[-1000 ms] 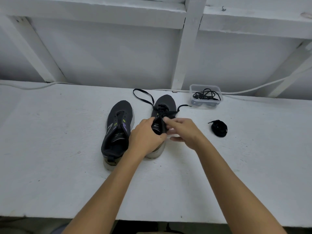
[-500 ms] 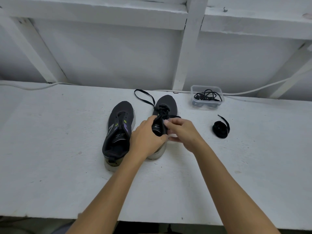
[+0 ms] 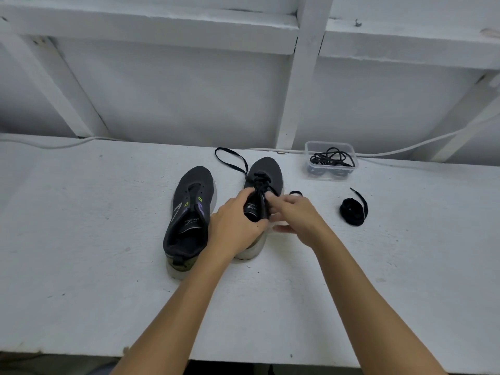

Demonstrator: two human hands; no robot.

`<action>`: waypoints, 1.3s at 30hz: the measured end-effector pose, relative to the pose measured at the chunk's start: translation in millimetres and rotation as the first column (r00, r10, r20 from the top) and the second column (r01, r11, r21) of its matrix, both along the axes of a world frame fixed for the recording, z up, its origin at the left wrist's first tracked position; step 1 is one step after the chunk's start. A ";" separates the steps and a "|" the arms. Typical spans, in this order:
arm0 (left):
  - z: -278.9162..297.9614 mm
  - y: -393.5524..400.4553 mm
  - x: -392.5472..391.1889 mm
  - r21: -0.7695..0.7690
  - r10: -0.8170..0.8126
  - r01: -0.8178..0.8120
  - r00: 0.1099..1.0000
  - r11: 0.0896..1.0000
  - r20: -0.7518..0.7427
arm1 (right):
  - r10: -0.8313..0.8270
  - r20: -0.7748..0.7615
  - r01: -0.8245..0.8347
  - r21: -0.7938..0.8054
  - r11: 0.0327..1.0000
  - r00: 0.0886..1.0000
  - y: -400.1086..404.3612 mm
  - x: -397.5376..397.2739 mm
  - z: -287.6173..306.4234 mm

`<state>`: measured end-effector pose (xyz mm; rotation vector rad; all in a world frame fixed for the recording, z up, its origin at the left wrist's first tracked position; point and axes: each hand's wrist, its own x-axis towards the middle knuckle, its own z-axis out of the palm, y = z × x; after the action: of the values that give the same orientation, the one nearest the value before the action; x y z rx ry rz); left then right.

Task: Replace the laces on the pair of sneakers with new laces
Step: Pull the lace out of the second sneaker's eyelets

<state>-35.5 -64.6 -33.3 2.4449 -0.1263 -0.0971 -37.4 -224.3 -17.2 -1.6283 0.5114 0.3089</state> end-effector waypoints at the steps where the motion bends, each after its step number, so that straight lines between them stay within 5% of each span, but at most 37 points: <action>1: 0.0 0.0 0.4 0.001 -0.001 0.001 1.000 1.000 0.001 | 0.053 0.019 -0.053 0.009 0.999 0.998 3.0 -1.3 1.0; 5: -0.7 -0.3 2.0 0.013 0.006 -0.006 1.000 1.000 -0.012 | 0.003 0.174 0.001 -0.023 1.000 0.985 1.2 9.0 0.4; 8: 1.2 -1.0 1.8 0.011 0.008 -0.008 1.000 1.000 -0.022 | -0.324 0.215 0.323 0.044 0.945 0.921 -11.3 20.6 -1.1; 10: 1.8 -1.6 1.2 0.018 0.001 -0.001 1.000 1.000 -0.020 | -0.402 0.173 0.393 0.084 0.916 0.899 -18.6 21.6 -1.6; 15: 4.6 -2.6 0.6 0.039 -0.008 0.008 1.000 0.999 -0.009 | 0.074 0.057 -0.078 0.056 0.995 0.996 -1.5 5.1 -5.8; 22: 5.5 -3.8 1.5 0.032 0.018 -0.017 0.999 0.999 -0.041 | -0.231 0.205 0.230 0.030 0.973 0.951 -7.3 20.8 -5.5; 30: 20.8 2.9 10.8 -0.021 -0.021 0.018 0.992 1.000 -0.126 | -0.035 0.118 0.028 0.067 0.997 0.992 -8.2 8.0 -12.7; 39: 21.9 7.9 24.8 0.092 -0.157 0.154 0.987 0.984 0.031 | 0.051 0.143 -0.057 0.035 0.998 0.988 -11.2 5.2 -10.3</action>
<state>-10.8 -56.7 -11.4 2.5241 -0.3370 -0.1274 -32.1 -235.4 -27.6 -1.6146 0.3514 0.2393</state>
